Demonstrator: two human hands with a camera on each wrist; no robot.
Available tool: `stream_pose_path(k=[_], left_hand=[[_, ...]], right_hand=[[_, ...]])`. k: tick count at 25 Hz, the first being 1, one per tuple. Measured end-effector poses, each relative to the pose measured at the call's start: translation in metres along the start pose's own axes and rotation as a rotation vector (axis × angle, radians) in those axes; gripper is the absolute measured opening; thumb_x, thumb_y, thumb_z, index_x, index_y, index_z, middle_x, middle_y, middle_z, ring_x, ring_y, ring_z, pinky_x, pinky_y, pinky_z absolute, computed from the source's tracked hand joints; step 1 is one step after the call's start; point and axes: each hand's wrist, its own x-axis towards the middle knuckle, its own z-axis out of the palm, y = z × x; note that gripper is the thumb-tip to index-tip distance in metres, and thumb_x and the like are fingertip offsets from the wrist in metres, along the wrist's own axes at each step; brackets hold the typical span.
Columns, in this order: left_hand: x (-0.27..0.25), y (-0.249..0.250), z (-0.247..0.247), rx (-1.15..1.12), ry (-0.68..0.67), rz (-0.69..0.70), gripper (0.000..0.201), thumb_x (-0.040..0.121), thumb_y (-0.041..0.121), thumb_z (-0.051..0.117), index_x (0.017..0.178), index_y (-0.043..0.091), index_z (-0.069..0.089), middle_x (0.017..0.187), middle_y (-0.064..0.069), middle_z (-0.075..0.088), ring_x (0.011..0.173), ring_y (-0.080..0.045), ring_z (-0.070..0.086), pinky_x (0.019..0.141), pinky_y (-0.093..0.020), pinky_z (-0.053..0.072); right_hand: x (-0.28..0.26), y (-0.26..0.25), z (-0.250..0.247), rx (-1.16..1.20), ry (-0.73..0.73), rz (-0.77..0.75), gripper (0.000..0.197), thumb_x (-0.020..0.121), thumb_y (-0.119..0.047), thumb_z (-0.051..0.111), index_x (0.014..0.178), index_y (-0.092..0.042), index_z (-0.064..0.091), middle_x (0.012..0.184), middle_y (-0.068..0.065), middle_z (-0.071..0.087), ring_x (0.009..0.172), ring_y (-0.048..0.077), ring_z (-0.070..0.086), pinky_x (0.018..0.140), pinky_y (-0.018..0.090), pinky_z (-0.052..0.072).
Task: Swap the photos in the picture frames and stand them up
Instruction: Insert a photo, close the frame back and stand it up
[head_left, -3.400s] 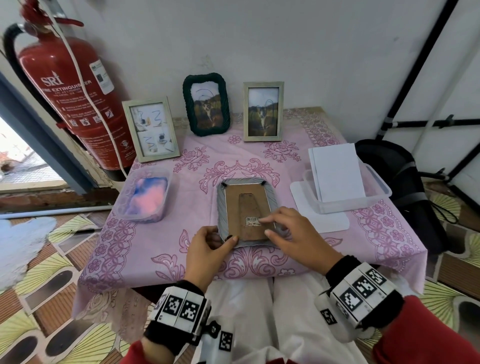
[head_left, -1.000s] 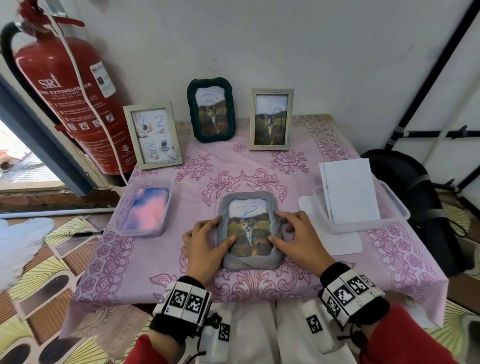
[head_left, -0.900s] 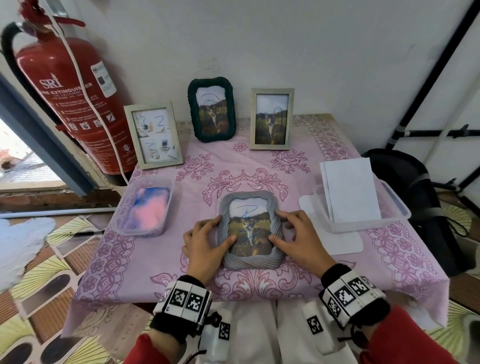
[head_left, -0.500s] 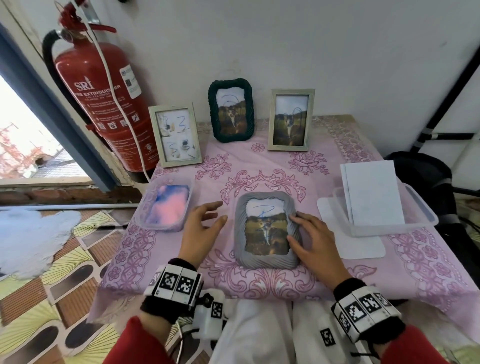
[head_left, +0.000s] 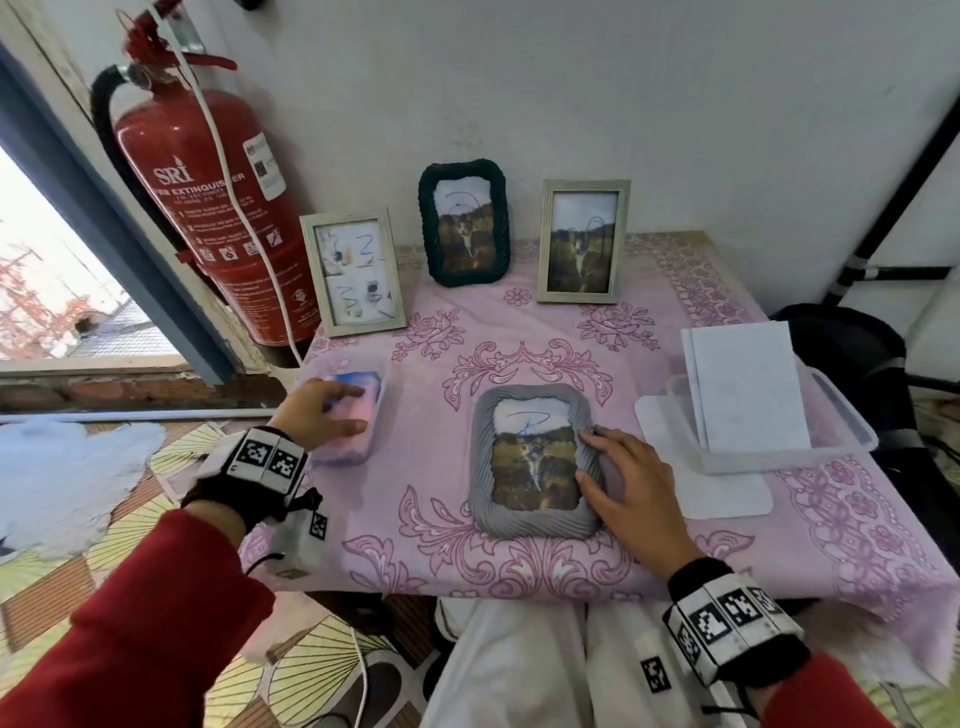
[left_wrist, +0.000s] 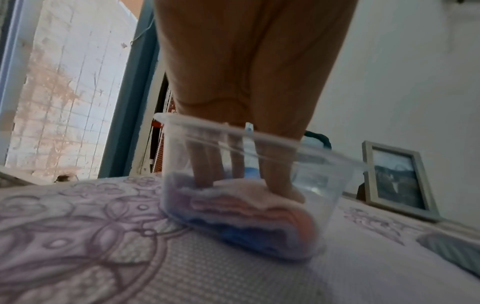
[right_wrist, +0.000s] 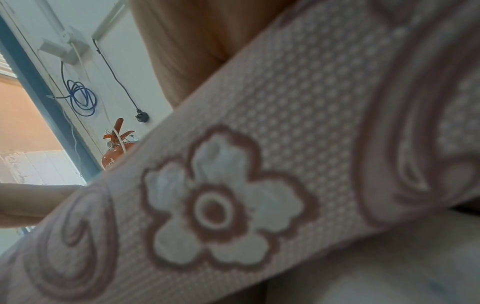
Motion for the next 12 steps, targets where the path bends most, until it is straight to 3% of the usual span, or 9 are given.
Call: stream_pose_path(k=[5,9,12], left_hand=[[-0.003,0.004,0.004,0.153,0.095,0.018,0.054,0.075,0.021,0.075,0.126,0.019,0.057,0.12,-0.01,0.055,0.107,-0.026,0.054,0.095,-0.033,0.043],[-0.008,0.01,0.006,0.128,0.204,-0.009,0.037,0.08,0.02,0.067,0.117,0.023,0.064,0.114,-0.009,0.066,0.104,-0.029,0.059,0.09,-0.033,0.045],[-0.011,0.011,0.005,0.089,0.243,-0.033,0.036,0.081,0.015,0.063,0.116,0.019,0.064,0.113,-0.011,0.066,0.105,-0.031,0.059,0.09,-0.034,0.043]], right_hand=[[-0.001,0.0,0.0,-0.01,-0.007,0.001,0.04,0.087,-0.029,0.062,0.126,-0.029,0.053,0.133,-0.008,0.048,0.125,0.011,0.038,0.095,0.024,0.021],[-0.001,-0.001,0.0,-0.02,-0.007,0.001,0.04,0.087,-0.029,0.062,0.126,-0.028,0.053,0.133,-0.008,0.048,0.125,0.012,0.038,0.095,0.024,0.021],[-0.002,-0.001,-0.001,-0.028,-0.007,-0.003,0.04,0.087,-0.029,0.061,0.126,-0.028,0.053,0.133,-0.008,0.048,0.125,0.012,0.038,0.094,0.023,0.021]])
